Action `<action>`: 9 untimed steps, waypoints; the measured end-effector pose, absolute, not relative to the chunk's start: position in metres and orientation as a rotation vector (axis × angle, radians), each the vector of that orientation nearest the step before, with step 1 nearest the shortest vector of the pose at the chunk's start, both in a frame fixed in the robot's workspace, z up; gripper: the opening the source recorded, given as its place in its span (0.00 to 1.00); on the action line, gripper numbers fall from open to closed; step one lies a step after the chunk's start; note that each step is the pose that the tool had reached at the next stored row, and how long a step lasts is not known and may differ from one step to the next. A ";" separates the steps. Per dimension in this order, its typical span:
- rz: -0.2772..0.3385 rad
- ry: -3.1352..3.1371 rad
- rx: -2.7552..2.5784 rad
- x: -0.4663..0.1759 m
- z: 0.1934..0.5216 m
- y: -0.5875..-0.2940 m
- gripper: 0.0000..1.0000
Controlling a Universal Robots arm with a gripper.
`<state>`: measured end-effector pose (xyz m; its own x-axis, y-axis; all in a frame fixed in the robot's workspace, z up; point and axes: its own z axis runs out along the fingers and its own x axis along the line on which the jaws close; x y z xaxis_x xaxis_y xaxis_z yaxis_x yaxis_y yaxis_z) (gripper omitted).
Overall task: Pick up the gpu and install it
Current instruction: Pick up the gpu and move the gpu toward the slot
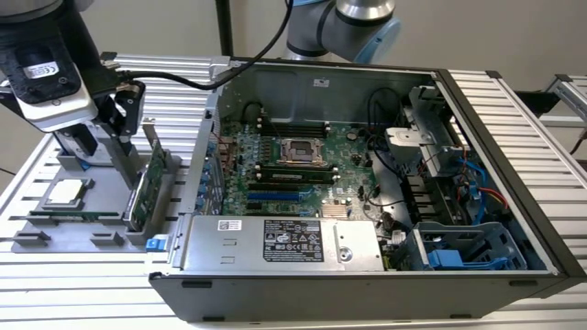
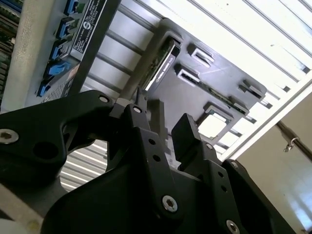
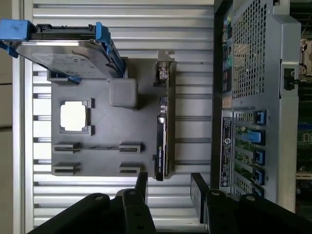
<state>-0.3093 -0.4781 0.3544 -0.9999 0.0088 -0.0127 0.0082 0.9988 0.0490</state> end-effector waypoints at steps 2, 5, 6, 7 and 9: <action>0.077 3.128 0.011 -0.309 0.353 -0.477 1.00; 0.077 3.128 0.010 -0.309 0.351 -0.475 1.00; 0.077 3.128 0.010 -0.309 0.351 -0.474 1.00; 0.077 3.128 0.010 -0.309 0.350 -0.474 1.00; 0.077 3.128 0.010 -0.309 0.349 -0.473 1.00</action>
